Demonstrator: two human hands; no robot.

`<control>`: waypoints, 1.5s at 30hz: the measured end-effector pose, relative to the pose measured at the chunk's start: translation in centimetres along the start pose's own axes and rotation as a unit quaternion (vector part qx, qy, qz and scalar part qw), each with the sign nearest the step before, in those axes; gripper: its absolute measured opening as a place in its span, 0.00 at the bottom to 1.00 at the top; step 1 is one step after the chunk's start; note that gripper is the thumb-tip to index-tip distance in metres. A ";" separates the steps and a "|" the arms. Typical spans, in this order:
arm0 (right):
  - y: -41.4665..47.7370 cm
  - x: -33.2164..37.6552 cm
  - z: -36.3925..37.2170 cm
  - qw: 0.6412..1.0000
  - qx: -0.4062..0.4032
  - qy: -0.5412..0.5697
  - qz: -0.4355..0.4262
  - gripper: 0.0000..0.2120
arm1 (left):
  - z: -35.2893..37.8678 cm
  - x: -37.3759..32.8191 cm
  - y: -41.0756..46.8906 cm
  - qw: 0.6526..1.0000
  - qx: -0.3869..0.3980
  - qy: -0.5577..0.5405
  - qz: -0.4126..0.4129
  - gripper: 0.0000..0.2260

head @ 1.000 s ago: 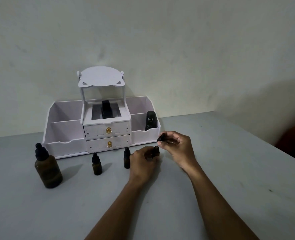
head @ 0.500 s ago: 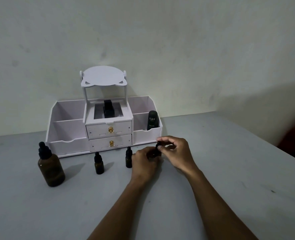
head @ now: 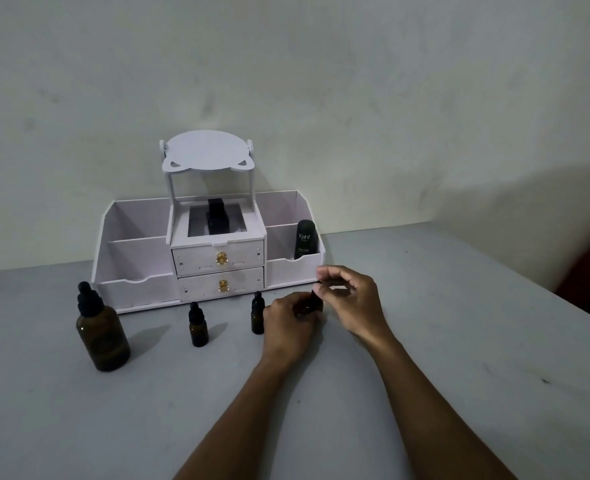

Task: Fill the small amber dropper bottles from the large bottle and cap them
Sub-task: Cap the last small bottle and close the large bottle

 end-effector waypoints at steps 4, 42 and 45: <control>0.1 -0.2 0.0 1.000 -0.015 -0.009 0.002 0.06 | 0.0 0.0 0.1 1.000 0.008 0.004 0.001 0.14; -2.2 4.7 0.3 0.988 -0.062 -0.001 -0.141 0.13 | -6.6 -0.9 -4.9 0.992 0.109 -0.003 -0.066 0.25; -3.5 7.4 2.4 0.982 -0.051 0.016 -0.184 0.10 | -12.0 -1.3 -6.2 0.997 0.052 -0.020 -0.049 0.19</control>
Point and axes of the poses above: each hand's wrist, its own y-axis towards the middle knuckle, its own z-axis out of the palm, x = y × z, the point moved 4 cm from there along y, towards the middle knuckle, and after that the axes turned 6 degrees about z, right-handed, at the moved point
